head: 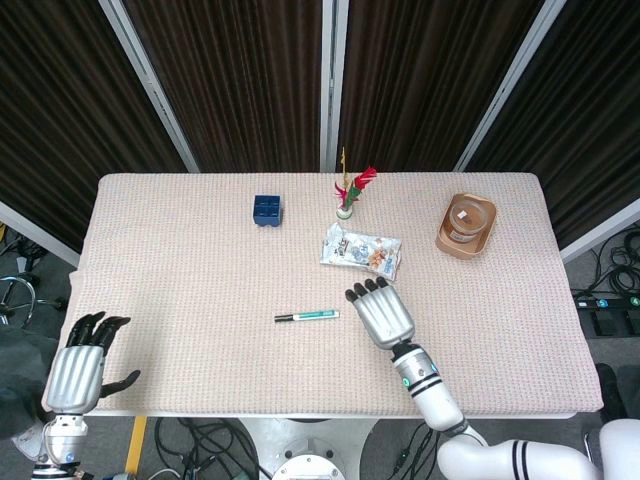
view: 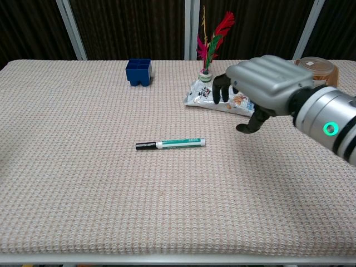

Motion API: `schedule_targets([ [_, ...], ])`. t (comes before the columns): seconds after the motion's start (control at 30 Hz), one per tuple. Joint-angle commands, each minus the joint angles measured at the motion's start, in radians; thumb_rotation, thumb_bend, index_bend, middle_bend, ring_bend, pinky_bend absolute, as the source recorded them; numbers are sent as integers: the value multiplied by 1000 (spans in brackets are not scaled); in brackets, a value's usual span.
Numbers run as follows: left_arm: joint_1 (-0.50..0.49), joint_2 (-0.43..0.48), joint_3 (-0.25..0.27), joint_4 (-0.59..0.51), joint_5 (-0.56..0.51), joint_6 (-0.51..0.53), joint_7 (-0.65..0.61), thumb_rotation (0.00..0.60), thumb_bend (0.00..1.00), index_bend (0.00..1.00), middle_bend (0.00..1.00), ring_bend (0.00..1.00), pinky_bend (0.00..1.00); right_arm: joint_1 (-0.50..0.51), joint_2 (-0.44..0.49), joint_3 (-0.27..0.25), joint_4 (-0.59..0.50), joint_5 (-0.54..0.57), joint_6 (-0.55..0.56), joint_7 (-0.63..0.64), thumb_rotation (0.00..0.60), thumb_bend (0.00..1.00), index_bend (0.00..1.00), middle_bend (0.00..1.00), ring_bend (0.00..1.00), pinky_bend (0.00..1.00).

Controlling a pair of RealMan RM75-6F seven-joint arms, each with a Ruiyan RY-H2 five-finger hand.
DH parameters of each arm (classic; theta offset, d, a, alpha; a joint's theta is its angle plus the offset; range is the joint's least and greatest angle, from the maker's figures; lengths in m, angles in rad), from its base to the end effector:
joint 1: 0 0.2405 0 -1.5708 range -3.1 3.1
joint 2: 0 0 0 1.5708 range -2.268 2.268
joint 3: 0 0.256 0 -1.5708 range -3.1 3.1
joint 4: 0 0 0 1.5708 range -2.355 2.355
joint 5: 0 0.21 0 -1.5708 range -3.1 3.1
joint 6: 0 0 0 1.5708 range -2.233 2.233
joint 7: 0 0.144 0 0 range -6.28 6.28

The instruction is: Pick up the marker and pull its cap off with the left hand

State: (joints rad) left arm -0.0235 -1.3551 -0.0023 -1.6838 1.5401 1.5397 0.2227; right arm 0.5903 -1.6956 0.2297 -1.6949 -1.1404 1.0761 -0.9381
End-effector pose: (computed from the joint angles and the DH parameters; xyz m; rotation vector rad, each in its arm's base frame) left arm -0.2729 0.1508 0.0827 -1.3611 -0.9874 -0.9496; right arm -0.1018 -0.2807 -0.0408 1.9182 -0.6701 0.8366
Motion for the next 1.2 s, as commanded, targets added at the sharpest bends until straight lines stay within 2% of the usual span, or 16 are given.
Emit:
schedule_targets([
  [0.03, 0, 5, 0, 3, -1, -1, -9, 600, 42, 217, 223, 112, 122, 41, -77, -4, 62, 43, 20, -47, 600, 121, 379, 355, 318, 445],
  [0.23, -8, 9, 0, 11, -7, -20, -28, 600, 41, 217, 223, 112, 122, 64, -172, -3, 132, 118, 61, -74, 600, 133, 385, 360, 330, 473],
  [0.73, -16, 16, 1, 38, -27, -48, -75, 600, 42, 217, 223, 112, 124, 125, -353, 25, 315, 167, 109, -48, 600, 171, 479, 408, 360, 482],
  [1.2, -21, 16, -4, 68, -37, -55, -112, 600, 42, 217, 223, 112, 120, 164, -449, 48, 436, 197, 111, -48, 600, 191, 489, 425, 360, 482],
])
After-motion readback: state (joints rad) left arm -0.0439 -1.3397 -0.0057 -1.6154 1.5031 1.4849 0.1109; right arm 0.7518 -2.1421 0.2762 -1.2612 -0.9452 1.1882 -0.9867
